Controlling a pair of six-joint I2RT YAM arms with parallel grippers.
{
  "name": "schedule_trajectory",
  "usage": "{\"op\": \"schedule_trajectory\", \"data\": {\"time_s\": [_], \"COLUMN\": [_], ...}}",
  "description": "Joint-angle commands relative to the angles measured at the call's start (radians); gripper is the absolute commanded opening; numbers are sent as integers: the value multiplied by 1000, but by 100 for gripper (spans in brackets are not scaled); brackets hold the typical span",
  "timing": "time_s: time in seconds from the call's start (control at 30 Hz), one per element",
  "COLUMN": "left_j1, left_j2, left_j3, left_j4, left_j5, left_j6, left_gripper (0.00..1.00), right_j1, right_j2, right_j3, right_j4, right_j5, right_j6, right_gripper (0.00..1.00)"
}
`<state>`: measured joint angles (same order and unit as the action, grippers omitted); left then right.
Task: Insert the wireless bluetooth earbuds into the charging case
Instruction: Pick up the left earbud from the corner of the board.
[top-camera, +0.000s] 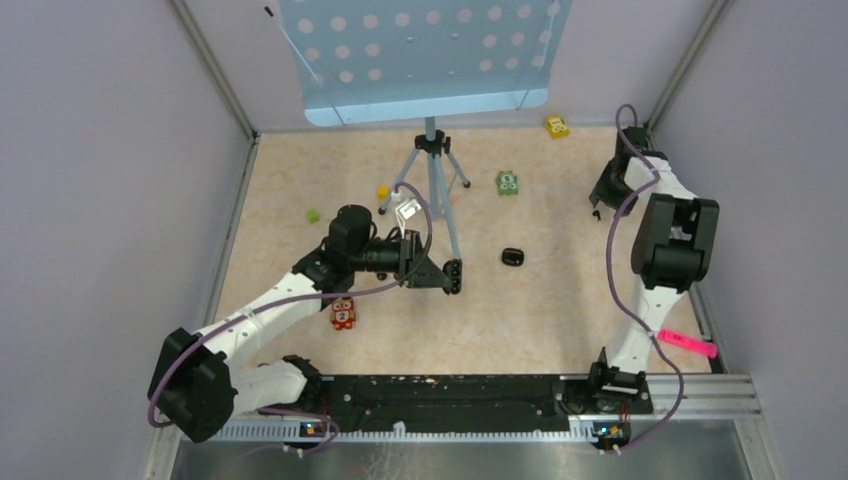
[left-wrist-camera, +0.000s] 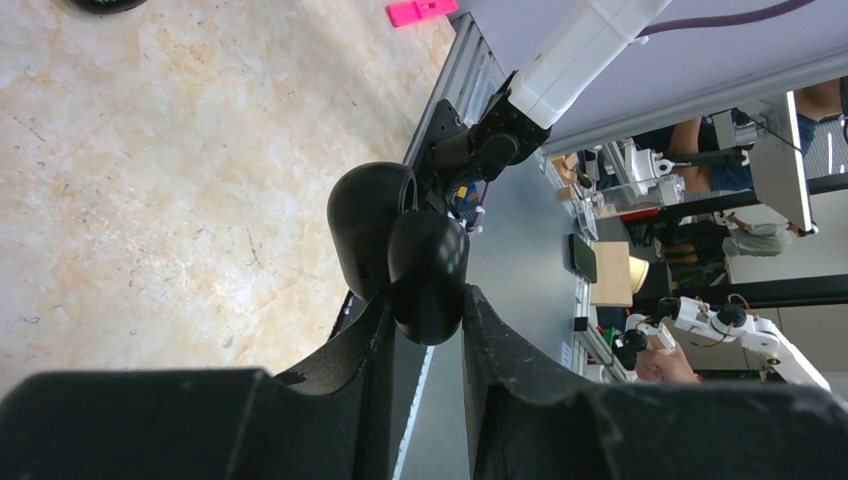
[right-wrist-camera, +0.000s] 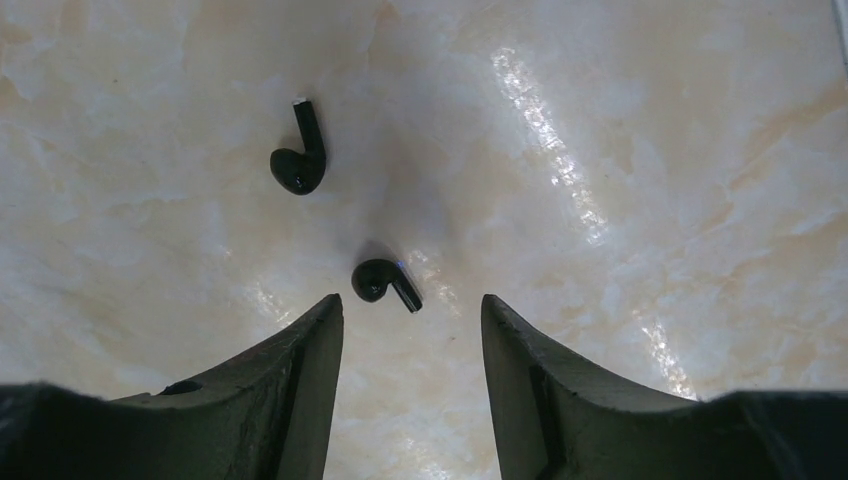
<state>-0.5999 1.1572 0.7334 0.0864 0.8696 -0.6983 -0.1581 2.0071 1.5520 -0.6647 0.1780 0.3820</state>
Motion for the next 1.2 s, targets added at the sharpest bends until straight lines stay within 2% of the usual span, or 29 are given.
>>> {"op": "schedule_trajectory", "data": {"time_s": [0.0, 0.1, 0.2, 0.57, 0.9, 1.17], "left_j1": [4, 5, 4, 4, 5, 6], "left_j2": [-49, -47, -41, -32, -69, -74], "left_j3": [38, 35, 35, 45, 26, 15], "left_j4": [-2, -13, -4, -11, -26, -28], "left_j5": [9, 4, 4, 10, 3, 2], "left_j6": [49, 52, 45, 50, 52, 55], "left_gripper": [0, 0, 0, 0, 0, 0], "right_j1": [-1, -1, -1, 0, 0, 16], "right_j2": [32, 58, 69, 27, -40, -175], "right_j3": [43, 40, 23, -92, -173, -290], "right_j4": [34, 34, 32, 75, 106, 123], "right_j5": [-41, -62, -71, -86, -102, -144], "right_j6": [-58, -66, -70, -75, -68, -40], "right_gripper": [49, 38, 34, 30, 15, 13]}}
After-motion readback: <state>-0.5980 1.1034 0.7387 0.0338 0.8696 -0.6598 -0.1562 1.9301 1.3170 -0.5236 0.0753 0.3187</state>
